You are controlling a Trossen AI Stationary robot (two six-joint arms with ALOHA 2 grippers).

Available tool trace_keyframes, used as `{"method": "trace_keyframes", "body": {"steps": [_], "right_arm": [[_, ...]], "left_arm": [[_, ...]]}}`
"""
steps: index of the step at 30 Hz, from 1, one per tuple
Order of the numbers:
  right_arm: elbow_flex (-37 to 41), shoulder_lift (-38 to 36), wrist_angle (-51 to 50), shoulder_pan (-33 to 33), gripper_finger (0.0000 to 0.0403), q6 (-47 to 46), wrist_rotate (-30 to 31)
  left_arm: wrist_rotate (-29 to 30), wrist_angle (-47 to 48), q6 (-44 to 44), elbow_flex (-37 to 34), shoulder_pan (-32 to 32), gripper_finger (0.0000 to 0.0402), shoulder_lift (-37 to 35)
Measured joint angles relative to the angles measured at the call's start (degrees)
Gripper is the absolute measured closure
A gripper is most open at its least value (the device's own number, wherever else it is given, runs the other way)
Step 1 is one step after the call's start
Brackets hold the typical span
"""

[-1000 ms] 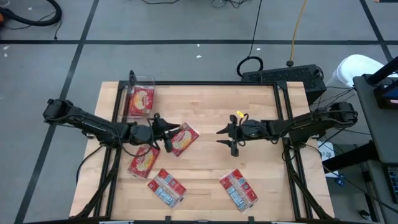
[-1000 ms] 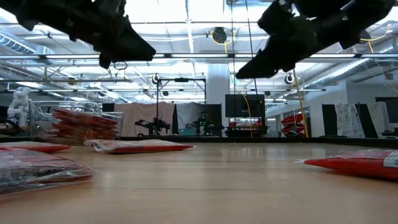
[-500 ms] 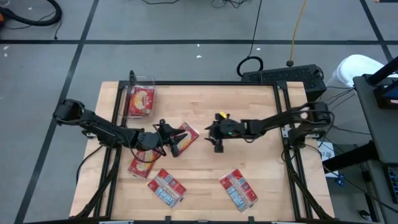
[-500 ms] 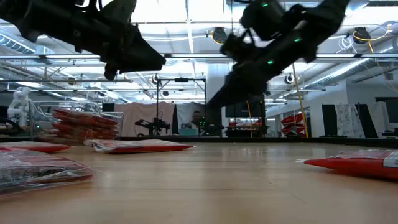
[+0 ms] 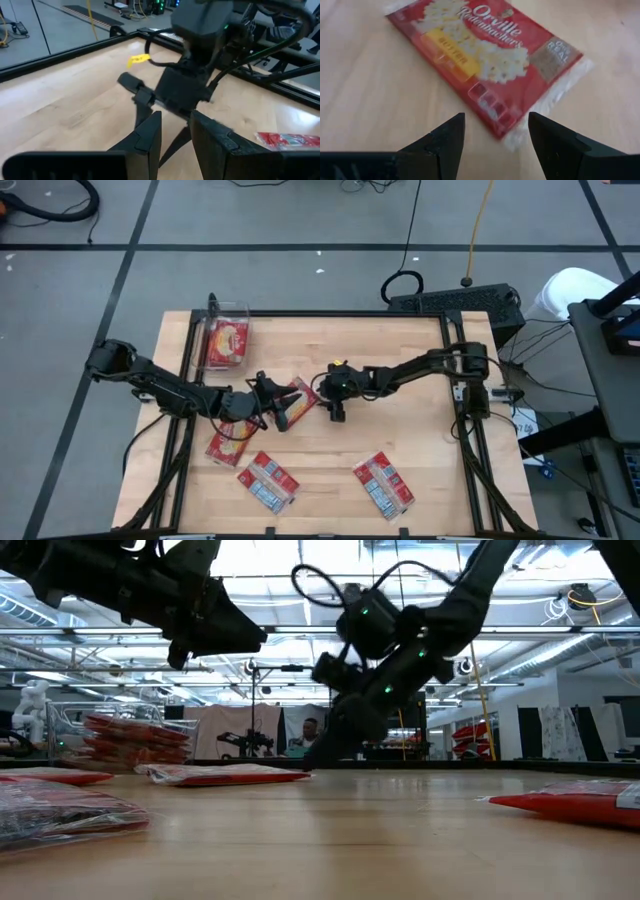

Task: Sort popcorn bags into baskets
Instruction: Put the red popcorn bag into the transparent bin

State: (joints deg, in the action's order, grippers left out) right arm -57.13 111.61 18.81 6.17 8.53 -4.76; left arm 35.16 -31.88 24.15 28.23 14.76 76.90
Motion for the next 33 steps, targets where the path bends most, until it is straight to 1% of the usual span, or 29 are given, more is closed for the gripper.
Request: {"method": "trace_keyframes", "body": {"steps": [9, 12, 15, 20, 21, 22, 27, 29, 33], "right_arm": [[-0.98, 4.46, 2.87, 0.53, 0.0192, 1.37, -0.27], [-0.93, 5.3, 4.59, 0.55, 0.0209, 1.17, -1.2], [-0.89, 5.36, 4.51, 0.52, 0.0251, 0.14, -1.39], [-0.85, 5.42, 4.48, 0.24, 0.0362, -0.1, -1.52], [-0.85, 5.44, 4.48, 0.06, 0.0381, -0.1, -1.5], [-0.83, 5.46, 4.48, -0.09, 0.0391, -0.12, -1.46], [-0.19, 4.12, 2.77, -2.03, 0.0393, -3.15, -1.59], [0.93, 3.43, 2.5, -3.19, 0.04, -5.2, -2.27], [4.31, 1.62, 3.53, -5.95, 0.04, -9.74, -2.08]], "left_arm": [[-0.01, 0.76, 0.5, 0.0, -0.04, 0.0295, 0.0], [-0.02, 0.77, 0.58, 0.0, -0.04, 0.0295, 0.0], [-0.02, 0.77, 0.71, 0.0, -0.04, 0.0295, 0.0], [-0.04, 0.77, 0.82, 0.0, -0.04, 0.0295, 0.0], [-0.04, 0.82, 0.82, 0.0, -0.04, 0.0295, 0.0], [-0.04, 0.98, 0.84, 0.0, -0.04, 0.0295, 0.0], [-0.07, 5.13, 4.75, 0.0, -0.04, 0.0295, 0.0], [-0.07, 7.2, 7.09, 0.0, 0.03, 0.0295, 0.0], [-0.07, 10.01, 10.88, 0.01, 0.44, 0.0295, 0.45]]}}
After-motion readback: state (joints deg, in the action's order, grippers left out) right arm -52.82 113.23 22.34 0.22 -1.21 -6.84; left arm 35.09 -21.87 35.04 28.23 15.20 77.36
